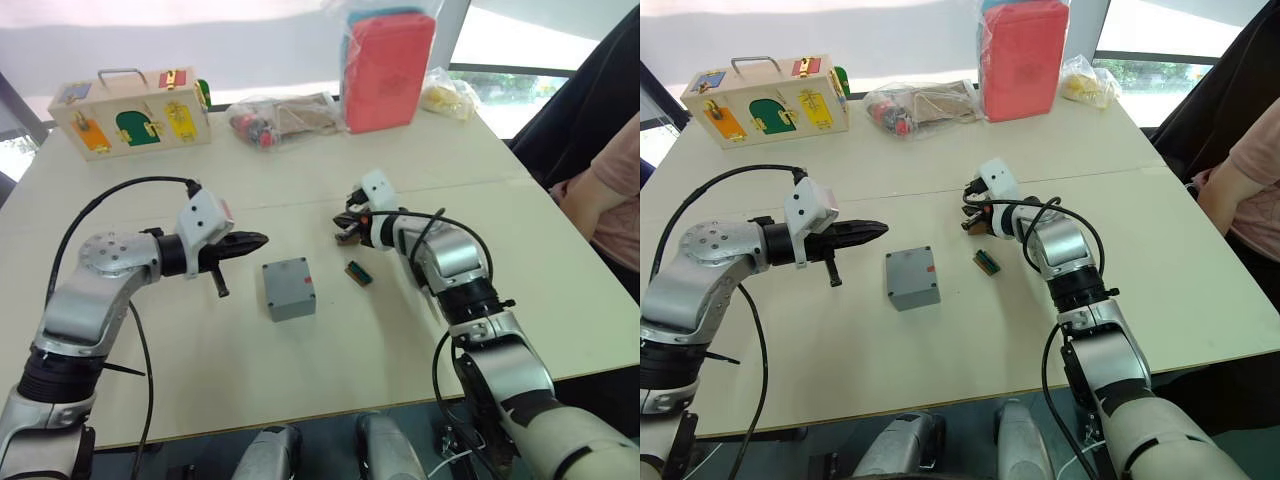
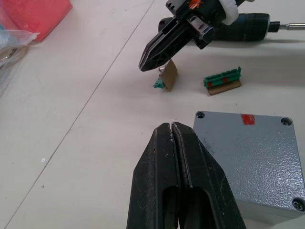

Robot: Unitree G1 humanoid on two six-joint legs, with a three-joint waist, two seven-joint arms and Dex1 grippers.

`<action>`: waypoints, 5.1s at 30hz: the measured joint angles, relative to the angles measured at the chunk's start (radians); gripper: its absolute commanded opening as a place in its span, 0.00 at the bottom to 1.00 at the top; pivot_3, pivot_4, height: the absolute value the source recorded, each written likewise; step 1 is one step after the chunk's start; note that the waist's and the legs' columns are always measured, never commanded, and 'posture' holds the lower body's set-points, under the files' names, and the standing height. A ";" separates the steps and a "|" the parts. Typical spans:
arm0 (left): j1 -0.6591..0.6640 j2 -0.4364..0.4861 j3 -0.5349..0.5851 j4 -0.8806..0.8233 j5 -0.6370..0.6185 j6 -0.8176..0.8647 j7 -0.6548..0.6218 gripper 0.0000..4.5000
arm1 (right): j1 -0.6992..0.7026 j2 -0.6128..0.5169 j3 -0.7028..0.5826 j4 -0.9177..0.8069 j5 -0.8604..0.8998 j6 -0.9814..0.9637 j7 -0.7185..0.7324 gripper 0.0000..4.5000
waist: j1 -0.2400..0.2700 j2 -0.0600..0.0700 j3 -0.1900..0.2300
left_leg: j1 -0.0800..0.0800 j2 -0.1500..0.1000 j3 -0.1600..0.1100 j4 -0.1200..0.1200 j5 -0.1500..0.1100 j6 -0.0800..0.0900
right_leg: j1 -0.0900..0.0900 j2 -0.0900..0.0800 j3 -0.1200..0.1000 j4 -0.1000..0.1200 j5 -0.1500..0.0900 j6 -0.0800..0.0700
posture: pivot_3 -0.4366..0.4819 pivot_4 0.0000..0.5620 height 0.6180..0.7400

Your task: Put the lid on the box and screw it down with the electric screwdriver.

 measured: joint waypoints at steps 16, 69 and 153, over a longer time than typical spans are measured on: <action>-0.029 -0.015 -0.030 0.024 0.004 -0.008 -0.007 0.00 | -0.043 0.001 -0.009 0.034 0.001 0.035 -0.055 0.01 | -0.002 0.000 0.000 | 0.000 0.000 0.001 0.000 0.000 0.000 | 0.000 0.000 0.000 0.001 0.000 0.000 | 0.48 0.27 1.00; -0.056 -0.042 -0.048 0.063 0.025 -0.032 -0.024 0.00 | -0.149 -0.085 0.062 0.043 0.025 0.261 0.014 0.52 | -0.003 0.000 0.000 | 0.000 0.000 0.001 0.000 0.000 0.000 | -0.001 0.000 0.000 0.001 0.000 0.000 | 0.48 0.27 1.00; 0.020 0.034 -0.012 0.028 -0.032 -0.002 -0.057 0.00 | 0.229 0.223 -0.087 -0.412 0.232 -0.370 0.226 0.03 | -0.001 -0.001 -0.002 | -0.002 -0.001 0.005 0.001 0.000 0.000 | -0.012 -0.001 0.000 0.015 0.000 0.000 | 0.48 0.27 1.00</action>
